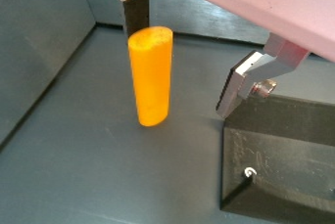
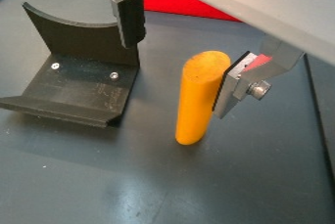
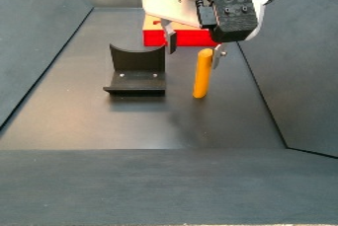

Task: Pick up the oval object. Move up. Move to above the board. Insert the oval object.
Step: Pick up the oval object.

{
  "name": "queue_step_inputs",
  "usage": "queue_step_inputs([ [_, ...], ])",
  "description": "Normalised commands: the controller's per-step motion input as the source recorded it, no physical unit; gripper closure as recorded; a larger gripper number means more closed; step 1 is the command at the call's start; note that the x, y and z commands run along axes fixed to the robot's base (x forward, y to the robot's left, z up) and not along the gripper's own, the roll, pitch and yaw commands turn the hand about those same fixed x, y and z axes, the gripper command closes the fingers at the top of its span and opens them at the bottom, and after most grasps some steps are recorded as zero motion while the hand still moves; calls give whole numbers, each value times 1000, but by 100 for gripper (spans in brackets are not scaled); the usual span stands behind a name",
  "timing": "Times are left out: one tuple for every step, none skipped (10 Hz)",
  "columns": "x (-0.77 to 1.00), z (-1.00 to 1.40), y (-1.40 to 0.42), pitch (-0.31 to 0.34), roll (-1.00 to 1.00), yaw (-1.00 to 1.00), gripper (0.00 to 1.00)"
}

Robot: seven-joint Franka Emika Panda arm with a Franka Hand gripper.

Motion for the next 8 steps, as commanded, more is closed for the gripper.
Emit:
queue_step_inputs([
  [-323, 0, -86, -467, -386, -354, 0],
  [-283, 0, -91, -476, -413, -351, 0],
  [-369, -20, 0, -431, -340, -309, 0],
  [-40, 0, 54, -99, -53, -54, 0],
  [111, 74, 489, -70, -319, -77, 0],
  [180, 129, 371, -283, -431, -203, 0],
  [97, 0, 277, -353, -370, -271, 0],
  [180, -66, 40, -231, -89, -211, 0],
])
